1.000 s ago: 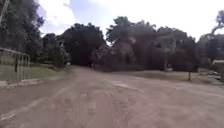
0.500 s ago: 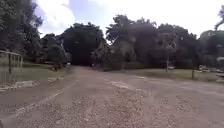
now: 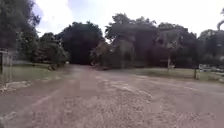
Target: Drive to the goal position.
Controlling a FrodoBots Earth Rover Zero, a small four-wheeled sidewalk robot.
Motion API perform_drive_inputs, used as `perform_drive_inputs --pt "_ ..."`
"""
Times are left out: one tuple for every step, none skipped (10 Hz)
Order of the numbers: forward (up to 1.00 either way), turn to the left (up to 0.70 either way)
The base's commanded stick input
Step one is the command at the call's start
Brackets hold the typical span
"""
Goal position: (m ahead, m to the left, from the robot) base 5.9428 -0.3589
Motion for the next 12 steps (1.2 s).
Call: perform_drive_inputs --pt "0.7 0.0" --pt "0.7 0.0" --pt "0.7 0.0" --pt "0.7 0.03" --pt "0.7 0.32" --pt "0.7 0.35" --pt "0.7 0.3" --pt "0.7 0.21" --pt "0.7 0.11" --pt "0.7 0.02" --pt "0.7 0.0" --pt "0.7 0.0"
